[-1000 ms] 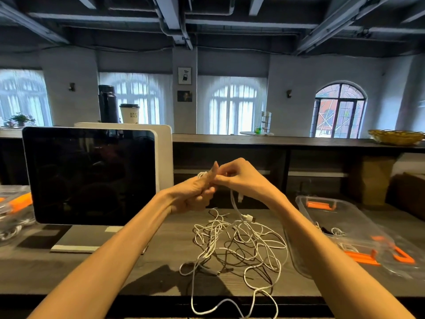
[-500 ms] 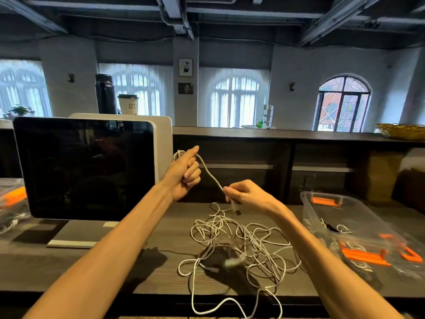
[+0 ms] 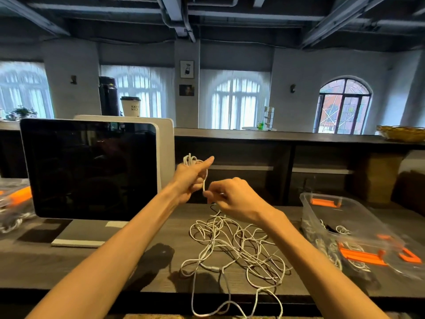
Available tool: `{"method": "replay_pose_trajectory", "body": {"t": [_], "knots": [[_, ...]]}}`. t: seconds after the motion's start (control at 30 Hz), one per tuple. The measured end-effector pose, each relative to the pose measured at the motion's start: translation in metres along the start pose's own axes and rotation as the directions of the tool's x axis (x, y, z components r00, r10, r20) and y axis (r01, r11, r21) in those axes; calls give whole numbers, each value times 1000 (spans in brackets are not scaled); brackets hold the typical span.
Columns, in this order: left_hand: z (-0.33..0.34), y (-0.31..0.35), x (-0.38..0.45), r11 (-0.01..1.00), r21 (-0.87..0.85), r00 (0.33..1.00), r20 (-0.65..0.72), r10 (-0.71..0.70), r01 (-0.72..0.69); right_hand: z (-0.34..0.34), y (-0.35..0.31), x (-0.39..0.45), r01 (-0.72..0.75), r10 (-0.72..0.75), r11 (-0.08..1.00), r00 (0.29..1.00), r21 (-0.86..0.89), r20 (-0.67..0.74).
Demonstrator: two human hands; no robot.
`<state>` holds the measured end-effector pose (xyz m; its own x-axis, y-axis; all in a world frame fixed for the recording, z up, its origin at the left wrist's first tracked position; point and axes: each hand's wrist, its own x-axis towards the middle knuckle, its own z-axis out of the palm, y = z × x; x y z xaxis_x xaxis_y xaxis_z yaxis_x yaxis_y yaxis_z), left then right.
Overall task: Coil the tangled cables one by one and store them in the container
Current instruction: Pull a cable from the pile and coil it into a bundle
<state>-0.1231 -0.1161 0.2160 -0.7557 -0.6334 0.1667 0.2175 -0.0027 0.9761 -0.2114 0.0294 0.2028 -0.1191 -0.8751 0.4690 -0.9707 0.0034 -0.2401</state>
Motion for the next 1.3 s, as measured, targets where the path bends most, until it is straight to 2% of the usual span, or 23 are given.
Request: {"method": "replay_pose_trajectory", "body": {"t": [0.13, 0.27, 0.37, 0.5, 0.63, 0.77, 0.93, 1.1, 1.17, 1.3], "knots": [[12, 1, -9, 969, 241, 995, -66, 76, -58, -18, -35, -3, 145, -132, 973, 988, -182, 84], [15, 6, -24, 965, 259, 996, -54, 65, -49, -40, -50, -8, 118, -101, 946, 992, -303, 71], [15, 12, -34, 995, 92, 998, -36, 43, -40, -48, -56, -16, 64, -28, 959, 991, -277, 132], [23, 27, -51, 953, -298, 994, 107, -21, 52, -48, -58, -25, -15, 52, 954, 992, -299, 116], [29, 33, -52, 919, -386, 992, 118, -32, 76, -47, -53, -29, -84, 126, 950, 984, -299, 124], [27, 38, -50, 945, -324, 996, 91, -16, 45, -52, -53, -33, -95, 121, 982, 981, -166, 149], [28, 37, -58, 997, -65, 988, 154, -19, 29, -66, -53, -37, 12, -9, 997, 999, -75, 44], [38, 40, -71, 980, 195, 985, 162, -61, 28, -79, -53, -38, 80, -90, 995, 982, -61, -168], [35, 43, -78, 973, 223, 947, 296, -125, 58, -85, -52, -38, 94, -100, 995, 973, -36, -207], [38, 50, -86, 978, 121, 760, 615, -210, 173, -89, -50, -39, 134, -117, 989, 961, 54, -251]]}}
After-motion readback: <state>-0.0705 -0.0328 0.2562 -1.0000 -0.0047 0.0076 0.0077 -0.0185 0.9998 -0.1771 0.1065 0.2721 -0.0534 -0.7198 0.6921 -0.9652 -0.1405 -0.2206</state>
